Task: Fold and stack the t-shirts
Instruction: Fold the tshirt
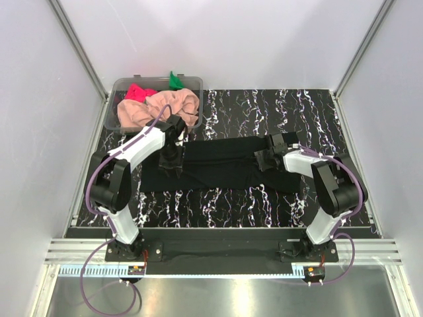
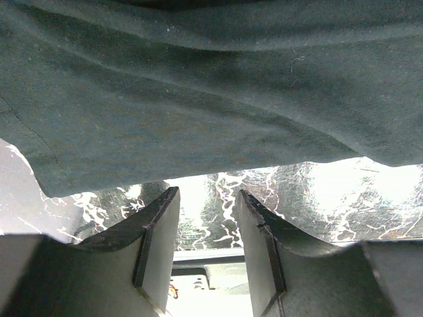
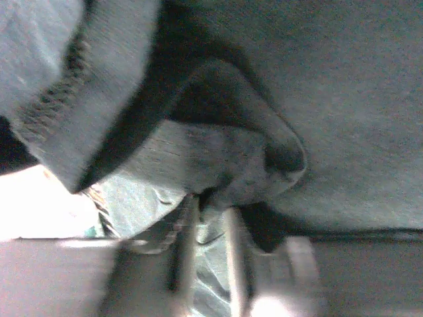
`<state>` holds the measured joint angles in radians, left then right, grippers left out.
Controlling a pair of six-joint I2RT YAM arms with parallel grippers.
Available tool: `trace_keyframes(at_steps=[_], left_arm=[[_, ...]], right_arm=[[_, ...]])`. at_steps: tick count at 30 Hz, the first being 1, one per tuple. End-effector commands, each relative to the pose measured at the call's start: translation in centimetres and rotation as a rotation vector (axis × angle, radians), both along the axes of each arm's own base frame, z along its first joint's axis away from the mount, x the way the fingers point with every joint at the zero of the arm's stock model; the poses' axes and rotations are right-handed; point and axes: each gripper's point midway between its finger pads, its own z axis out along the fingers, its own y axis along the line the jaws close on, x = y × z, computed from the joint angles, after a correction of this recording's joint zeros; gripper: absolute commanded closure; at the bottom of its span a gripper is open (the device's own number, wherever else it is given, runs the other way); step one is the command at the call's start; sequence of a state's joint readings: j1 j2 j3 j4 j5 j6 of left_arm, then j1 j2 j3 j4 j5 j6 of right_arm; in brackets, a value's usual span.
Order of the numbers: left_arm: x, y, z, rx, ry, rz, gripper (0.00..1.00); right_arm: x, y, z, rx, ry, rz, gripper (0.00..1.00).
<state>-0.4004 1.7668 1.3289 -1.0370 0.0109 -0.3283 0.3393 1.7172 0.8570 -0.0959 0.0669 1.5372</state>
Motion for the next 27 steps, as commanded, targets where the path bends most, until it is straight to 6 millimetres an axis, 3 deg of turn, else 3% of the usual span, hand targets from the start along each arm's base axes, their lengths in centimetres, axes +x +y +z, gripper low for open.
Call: trace_keyframes(at_steps=[1, 4, 8, 10, 15, 19, 23, 24, 25, 27], left_arm=[[0.9, -0.5, 1.1, -0.026, -0.045, -0.021, 0.55], [0.9, -0.4, 1.1, -0.022, -0.047, -0.02, 0.55], [0.9, -0.5, 1.0, -0.026, -0.045, -0.021, 0.55], [1.0, -0.6, 1.1, -0.028, -0.048, -0.021, 0.55], [1.1, -0.7, 1.1, -0.032, -0.046, -0.021, 0.55], [1.0, -0.7, 0.9, -0.032, -0.039, -0.022, 0.55], [1.1, -0.8, 1.0, -0.033, -0.041, -0.022, 0.55], [1.1, -0.9, 0.9, -0.035, -0.038, -0.025, 0.55], [1.0, -0.9, 0.9, -0.037, -0.036, -0.026, 0.55], [1.0, -0.9, 0.8, -0.038, -0.03, -0.026, 0.55]], right_arm=[[1.3, -0.2, 0.7, -0.028, -0.018, 0.0, 0.74], [1.5, -0.5, 1.7, -0.055, -0.029, 0.009, 0.87], [2.3, -0.5, 3.5, -0.092, -0.058, 0.046, 0.89], [2.6, -0.3, 4.2, -0.094, -0.066, 0.058, 0.95], [3.3, 0.6, 6.2, -0.076, -0.098, 0.1, 0.96], [4.1, 1.1, 7.7, -0.081, -0.116, 0.141, 0.91], [4.5, 1.3, 8.5, -0.09, -0.126, 0.155, 0.91], [4.4, 1.4, 8.3, -0.093, -0.11, 0.167, 0.82], [4.8, 1.5, 8.9, -0.095, -0.115, 0.173, 0.78], [4.7, 1.6, 8.0, -0.107, -0.083, 0.196, 0.7]])
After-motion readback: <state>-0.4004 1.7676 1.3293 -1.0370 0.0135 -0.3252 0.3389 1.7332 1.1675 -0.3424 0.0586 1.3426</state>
